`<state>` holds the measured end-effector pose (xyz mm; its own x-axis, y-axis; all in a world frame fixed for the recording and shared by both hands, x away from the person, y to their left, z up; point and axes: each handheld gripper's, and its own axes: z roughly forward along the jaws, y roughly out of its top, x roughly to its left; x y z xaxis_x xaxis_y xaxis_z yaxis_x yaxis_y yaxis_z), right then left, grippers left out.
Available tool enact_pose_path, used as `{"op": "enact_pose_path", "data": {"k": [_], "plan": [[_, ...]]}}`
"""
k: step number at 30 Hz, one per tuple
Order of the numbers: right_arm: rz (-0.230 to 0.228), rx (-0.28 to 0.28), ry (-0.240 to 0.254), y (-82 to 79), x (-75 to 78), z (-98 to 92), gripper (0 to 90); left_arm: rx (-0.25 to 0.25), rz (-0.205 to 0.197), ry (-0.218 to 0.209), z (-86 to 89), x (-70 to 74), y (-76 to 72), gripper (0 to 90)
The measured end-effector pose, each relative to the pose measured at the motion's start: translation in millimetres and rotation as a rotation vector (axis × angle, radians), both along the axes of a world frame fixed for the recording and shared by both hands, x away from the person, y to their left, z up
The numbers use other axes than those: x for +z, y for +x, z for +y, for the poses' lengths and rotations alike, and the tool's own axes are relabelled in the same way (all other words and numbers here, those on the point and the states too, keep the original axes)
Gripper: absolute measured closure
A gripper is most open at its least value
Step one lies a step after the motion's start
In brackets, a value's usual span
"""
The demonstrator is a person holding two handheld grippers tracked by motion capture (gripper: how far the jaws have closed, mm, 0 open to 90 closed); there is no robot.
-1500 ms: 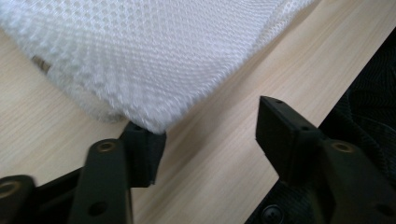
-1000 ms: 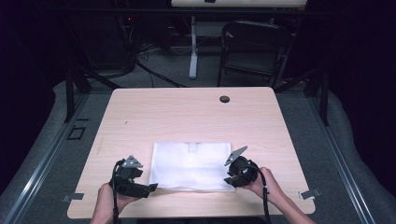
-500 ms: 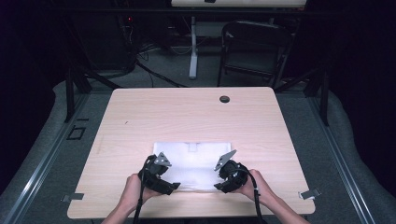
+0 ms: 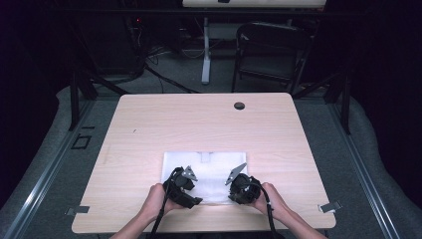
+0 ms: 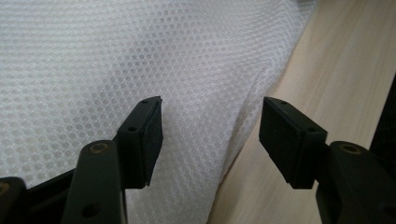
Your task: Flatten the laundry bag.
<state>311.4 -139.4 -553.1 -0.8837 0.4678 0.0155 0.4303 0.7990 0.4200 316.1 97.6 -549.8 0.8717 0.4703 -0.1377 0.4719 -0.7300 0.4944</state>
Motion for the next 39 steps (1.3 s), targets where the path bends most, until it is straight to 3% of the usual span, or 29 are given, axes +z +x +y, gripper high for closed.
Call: {"op": "enact_pose_path", "data": {"k": [7,12,14,15,19,22,27,30,35,39], "plan": [[0.004,-0.019,0.046,1.8,7.1,-3.3,87.1,-0.026,-0.014,-0.024,-4.6,-0.1,-2.9,43.9],[-0.01,-0.032,0.089,2.2,16.5,-7.8,87.3,-0.052,-0.028,0.009,-11.7,-1.8,-2.9,45.3],[-0.01,-0.03,0.09,3.6,20.3,-10.2,87.4,-0.063,-0.037,0.025,-14.2,-3.2,-2.4,49.3],[-0.006,-0.045,0.116,3.8,20.4,-11.1,87.4,-0.064,-0.038,0.028,-15.1,-3.8,-1.9,51.3],[-0.002,-0.038,0.111,5.0,20.3,-12.1,87.1,-0.083,-0.025,0.026,-16.7,-6.1,1.5,59.7],[0.002,-0.036,0.112,5.2,20.1,-12.5,85.1,-0.075,-0.023,0.013,-15.7,-7.4,3.5,73.4],[-0.012,-0.033,0.11,2.0,24.0,-11.7,79.5,-0.047,-0.015,0.018,-14.7,-7.2,6.8,81.6],[-0.066,-0.018,0.135,-7.0,36.7,-8.4,79.6,-0.023,0.0,0.012,-15.4,-7.2,8.5,84.2],[-0.076,0.028,0.15,-15.4,39.1,-2.3,86.0,-0.014,0.005,0.019,-16.1,-6.1,10.3,85.2],[-0.083,0.055,0.156,-22.0,36.9,7.1,87.7,0.019,0.011,-0.004,-17.8,-6.6,10.0,85.7]]}}
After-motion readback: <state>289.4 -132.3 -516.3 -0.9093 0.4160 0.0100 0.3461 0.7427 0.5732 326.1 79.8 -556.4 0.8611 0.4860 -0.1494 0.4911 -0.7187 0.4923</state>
